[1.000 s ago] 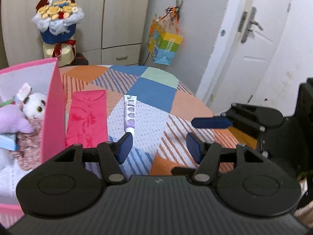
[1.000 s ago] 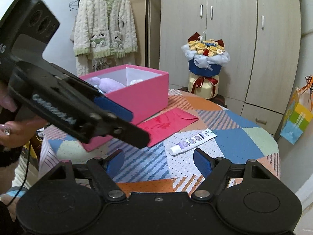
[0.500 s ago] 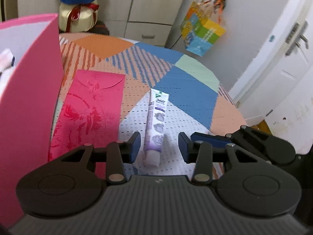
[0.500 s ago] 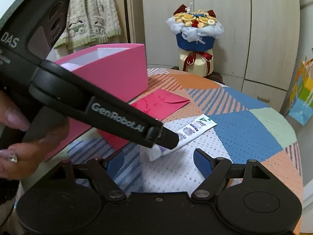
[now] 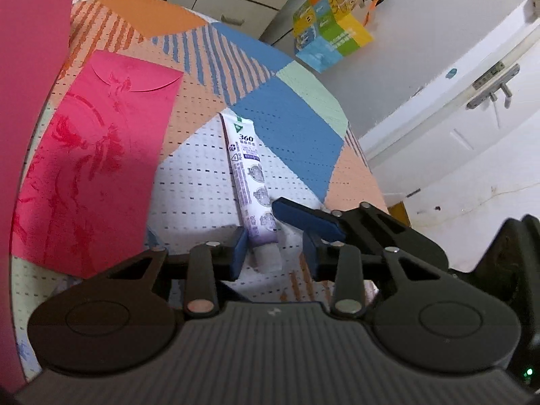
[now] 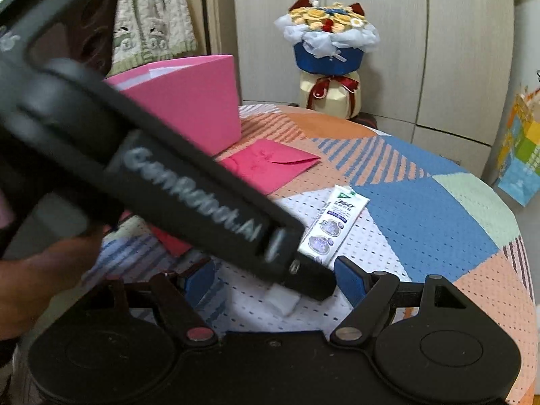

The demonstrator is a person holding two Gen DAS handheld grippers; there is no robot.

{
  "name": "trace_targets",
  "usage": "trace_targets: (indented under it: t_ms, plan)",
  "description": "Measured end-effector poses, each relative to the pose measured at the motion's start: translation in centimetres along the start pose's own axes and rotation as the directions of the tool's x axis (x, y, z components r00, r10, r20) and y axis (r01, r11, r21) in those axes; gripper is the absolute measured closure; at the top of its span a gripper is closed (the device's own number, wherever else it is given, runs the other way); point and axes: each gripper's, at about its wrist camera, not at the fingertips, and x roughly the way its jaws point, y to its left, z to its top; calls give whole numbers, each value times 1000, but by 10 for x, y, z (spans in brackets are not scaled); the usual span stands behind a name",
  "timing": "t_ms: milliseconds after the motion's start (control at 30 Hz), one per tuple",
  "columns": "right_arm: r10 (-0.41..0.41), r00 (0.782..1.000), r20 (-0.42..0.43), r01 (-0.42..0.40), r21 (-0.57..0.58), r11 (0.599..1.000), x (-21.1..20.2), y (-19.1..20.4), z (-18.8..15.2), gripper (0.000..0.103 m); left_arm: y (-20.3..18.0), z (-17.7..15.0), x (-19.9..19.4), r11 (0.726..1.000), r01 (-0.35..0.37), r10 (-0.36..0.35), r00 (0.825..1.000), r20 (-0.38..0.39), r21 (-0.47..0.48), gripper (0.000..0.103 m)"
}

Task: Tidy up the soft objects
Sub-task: 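Lower the left gripper around the toothpaste tube and close it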

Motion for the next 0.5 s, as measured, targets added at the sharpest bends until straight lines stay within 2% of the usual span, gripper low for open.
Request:
trace_targets:
  t_ms: [100,167,200,233,300,500]
  plan:
    - [-38,999,-3,38,-4,999,2,-2,0,22,-7,-5,-3,997,-75,73,995,75,23,71]
    - [-69,998,-6,69,-9,998,4,-3,-1,24,-11,-7,-4,988,-145,139,982,129,44,71]
    - [-67,998,-4,67,4,998,3,-4,-1,31,-12,-7,-3,986,-161,152,978,142,48,71]
    - [-73,997,-2,73,23,997,2,-6,-1,36,-12,-7,-1,985,-164,155,977,145,52,71]
    - [-86,996,9,85,57,995,-1,-7,-2,67,-9,-7,1,990,-139,133,983,129,37,71]
    - [-113,993,31,108,127,986,-7,-7,-11,75,-9,-10,2,993,-112,109,986,130,20,71]
